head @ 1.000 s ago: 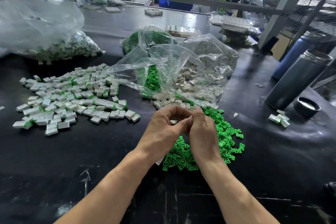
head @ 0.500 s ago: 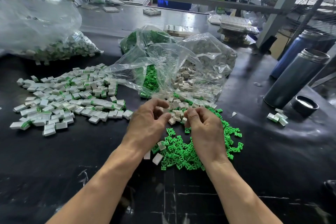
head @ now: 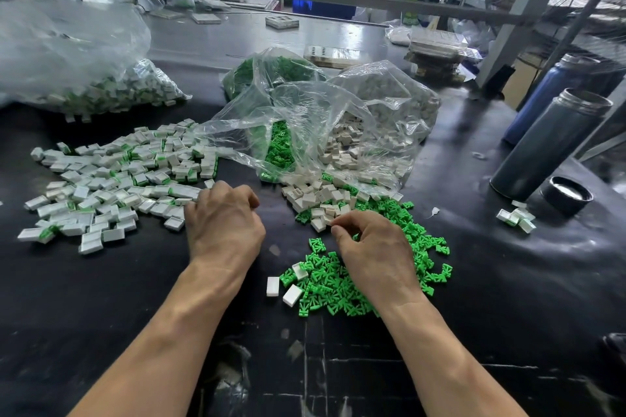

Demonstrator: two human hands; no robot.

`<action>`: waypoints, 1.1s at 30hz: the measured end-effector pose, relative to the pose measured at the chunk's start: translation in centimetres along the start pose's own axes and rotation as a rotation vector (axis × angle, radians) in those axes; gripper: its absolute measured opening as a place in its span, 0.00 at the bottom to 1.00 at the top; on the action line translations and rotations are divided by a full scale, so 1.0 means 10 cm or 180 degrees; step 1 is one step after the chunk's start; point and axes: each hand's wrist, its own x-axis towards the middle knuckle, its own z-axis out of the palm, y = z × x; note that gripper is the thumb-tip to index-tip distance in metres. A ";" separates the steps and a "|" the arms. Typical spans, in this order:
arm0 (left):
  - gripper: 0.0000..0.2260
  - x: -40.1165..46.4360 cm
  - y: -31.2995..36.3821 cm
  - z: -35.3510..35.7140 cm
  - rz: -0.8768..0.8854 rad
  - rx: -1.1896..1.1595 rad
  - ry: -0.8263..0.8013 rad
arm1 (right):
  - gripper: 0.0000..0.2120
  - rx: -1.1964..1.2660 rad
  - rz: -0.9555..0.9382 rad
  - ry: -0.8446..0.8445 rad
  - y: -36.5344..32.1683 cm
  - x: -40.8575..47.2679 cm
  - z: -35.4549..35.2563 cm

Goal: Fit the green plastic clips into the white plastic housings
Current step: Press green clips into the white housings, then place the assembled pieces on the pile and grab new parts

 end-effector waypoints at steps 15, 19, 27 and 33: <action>0.10 -0.26 0.31 0.14 0.1162 -0.0815 -0.0557 | 0.09 -0.0862 -0.0316 0.0241 -0.05 0.12 0.14; 0.10 -0.25 0.31 0.15 0.1183 -0.0714 -0.0615 | 0.09 -0.1052 -0.0342 0.0281 -0.08 0.14 0.18; 0.07 -0.26 0.31 0.15 0.1136 -0.0798 -0.0582 | 0.07 -0.1001 -0.0290 0.0297 -0.09 0.16 0.19; 0.10 -0.26 0.32 0.16 0.1170 -0.0738 -0.0603 | 0.09 -0.0989 -0.0379 0.0232 -0.09 0.16 0.16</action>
